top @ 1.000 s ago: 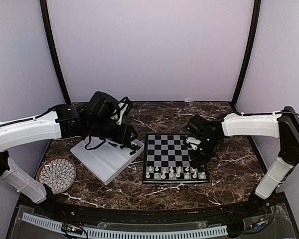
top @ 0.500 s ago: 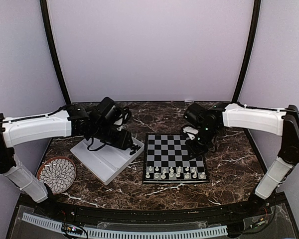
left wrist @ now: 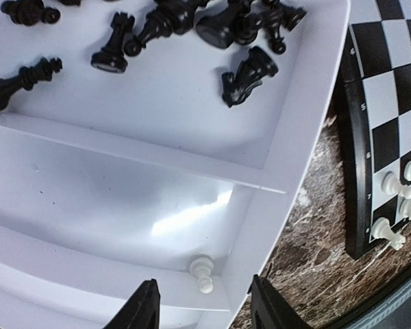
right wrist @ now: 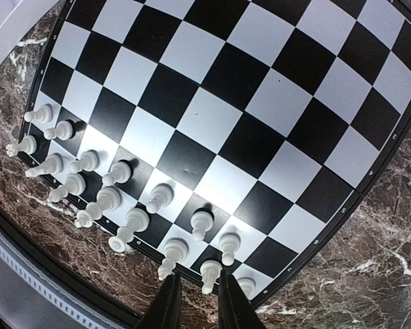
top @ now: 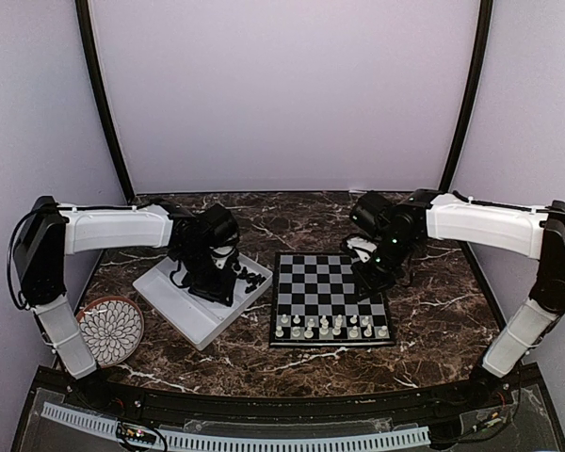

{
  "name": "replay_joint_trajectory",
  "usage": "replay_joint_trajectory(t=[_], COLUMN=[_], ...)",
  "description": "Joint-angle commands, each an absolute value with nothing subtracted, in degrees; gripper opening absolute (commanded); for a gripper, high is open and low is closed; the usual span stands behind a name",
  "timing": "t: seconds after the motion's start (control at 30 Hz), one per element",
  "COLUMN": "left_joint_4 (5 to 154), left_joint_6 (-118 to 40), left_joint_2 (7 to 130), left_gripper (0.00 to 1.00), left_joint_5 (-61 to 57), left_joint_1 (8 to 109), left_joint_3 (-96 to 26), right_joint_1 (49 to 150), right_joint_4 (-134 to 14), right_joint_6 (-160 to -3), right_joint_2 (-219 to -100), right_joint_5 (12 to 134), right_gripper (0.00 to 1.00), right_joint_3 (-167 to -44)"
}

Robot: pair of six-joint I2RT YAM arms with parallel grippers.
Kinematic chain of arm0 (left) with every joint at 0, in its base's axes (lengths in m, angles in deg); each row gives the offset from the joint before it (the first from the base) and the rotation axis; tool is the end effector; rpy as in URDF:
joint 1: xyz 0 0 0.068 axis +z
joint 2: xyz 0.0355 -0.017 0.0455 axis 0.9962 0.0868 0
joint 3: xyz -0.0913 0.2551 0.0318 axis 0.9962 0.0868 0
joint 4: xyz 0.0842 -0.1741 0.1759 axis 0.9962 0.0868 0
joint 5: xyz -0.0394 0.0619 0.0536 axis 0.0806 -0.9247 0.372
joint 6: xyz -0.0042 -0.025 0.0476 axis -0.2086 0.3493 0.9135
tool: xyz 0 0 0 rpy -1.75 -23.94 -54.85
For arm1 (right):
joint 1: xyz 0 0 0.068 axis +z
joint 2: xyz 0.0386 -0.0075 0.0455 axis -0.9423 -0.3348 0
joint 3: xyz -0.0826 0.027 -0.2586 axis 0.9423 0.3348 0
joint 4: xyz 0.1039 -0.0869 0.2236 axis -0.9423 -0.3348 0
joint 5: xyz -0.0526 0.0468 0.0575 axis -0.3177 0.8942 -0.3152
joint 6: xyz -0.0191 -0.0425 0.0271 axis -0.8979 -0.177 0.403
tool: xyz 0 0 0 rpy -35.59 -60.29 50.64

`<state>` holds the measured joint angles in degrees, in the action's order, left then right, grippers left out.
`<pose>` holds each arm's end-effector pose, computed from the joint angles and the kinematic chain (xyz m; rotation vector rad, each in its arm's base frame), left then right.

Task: Set up the chess pieces on the board
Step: Pick up the pawn from the storage box.

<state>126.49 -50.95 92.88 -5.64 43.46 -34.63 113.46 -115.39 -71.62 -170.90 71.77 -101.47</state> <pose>0.2538 -0.2289 0.2079 0.4840 2.8732 -0.3328 0.2219 0.2129 0.2403 -0.7012 2.8944 0.3316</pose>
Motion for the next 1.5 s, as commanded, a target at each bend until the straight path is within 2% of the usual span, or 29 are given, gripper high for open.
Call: replay_joint_trajectory(t=[0.0,0.8,1.27,1.47], left_joint_4=[132.3,142.2,140.6,141.0], left_joint_6=[-48.6,-40.6,-35.6,-32.6], left_joint_2=[95.6,101.3,102.3,102.0], left_gripper=[0.47,0.36,0.33,0.29], left_joint_5=[-1.2,-4.4,-1.7,-2.9], left_joint_1=[44.6,44.6,42.9,41.0], left_joint_3=[-36.3,-40.8,-38.9,-37.7], right_joint_1=[113.9,113.9,113.9,113.9], right_joint_4=[-113.7,-114.3,-114.1,-113.6], right_joint_6=[-71.5,-72.6,-72.4,-71.7], right_joint_2=[-170.7,-170.2,-169.4,-168.8], right_joint_5=[74.1,72.6,71.6,71.6], right_gripper=[0.21,0.21,0.21,0.21], right_joint_3=[-100.3,-99.7,-99.4,-98.8])
